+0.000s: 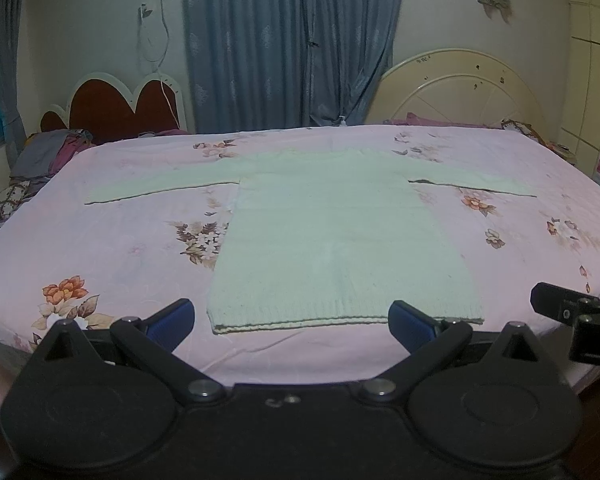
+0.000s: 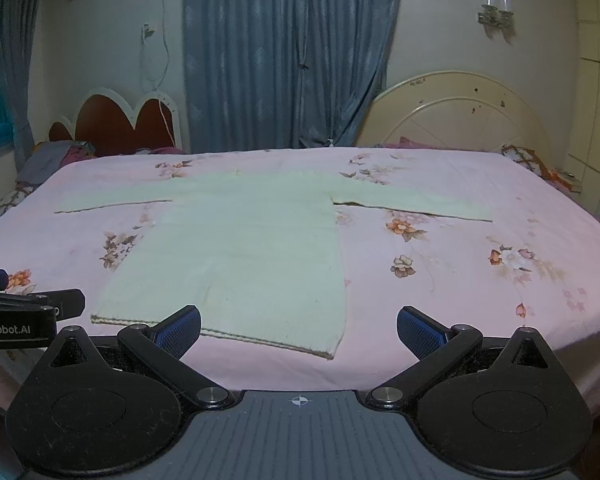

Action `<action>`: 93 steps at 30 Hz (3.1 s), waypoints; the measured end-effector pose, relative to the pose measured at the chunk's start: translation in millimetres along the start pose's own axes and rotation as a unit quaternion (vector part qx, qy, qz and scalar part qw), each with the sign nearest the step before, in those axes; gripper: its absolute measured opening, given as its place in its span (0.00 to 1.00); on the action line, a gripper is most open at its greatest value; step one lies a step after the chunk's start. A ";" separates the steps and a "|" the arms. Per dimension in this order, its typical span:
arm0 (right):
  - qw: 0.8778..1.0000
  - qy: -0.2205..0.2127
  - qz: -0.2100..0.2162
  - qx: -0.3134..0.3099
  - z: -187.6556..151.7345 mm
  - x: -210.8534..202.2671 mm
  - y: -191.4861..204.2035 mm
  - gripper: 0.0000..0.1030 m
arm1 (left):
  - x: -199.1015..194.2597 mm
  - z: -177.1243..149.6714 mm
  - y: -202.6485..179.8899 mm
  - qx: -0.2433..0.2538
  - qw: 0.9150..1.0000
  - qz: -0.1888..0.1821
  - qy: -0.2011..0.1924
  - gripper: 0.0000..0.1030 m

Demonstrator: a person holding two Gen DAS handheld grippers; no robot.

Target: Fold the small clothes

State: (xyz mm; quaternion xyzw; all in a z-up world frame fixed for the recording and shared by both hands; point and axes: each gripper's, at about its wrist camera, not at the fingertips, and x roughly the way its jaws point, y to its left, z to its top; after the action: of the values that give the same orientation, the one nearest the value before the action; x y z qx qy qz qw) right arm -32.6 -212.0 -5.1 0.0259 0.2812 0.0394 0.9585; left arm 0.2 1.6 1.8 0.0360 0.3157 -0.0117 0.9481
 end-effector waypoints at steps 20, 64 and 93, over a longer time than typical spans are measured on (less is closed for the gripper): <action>1.000 0.000 0.000 0.001 1.5 -1.6 0.0 1.00 | -0.7 -0.9 -1.7 0.002 1.000 0.001 -0.002 1.00; 1.000 0.000 0.000 0.001 4.2 -2.7 -1.8 1.00 | -1.3 -0.5 -2.6 0.004 1.000 0.006 -0.002 1.00; 0.995 -0.027 -0.059 0.077 81.5 118.0 -24.6 1.00 | 135.6 91.0 48.3 -0.020 0.996 -0.088 -0.020 1.00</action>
State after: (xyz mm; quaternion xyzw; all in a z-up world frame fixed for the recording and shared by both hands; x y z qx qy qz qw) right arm 112.0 -228.1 -1.8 0.0843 0.2587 -0.0396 0.9615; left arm 165.4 43.0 -3.8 -0.0110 0.2988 -0.0895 0.9500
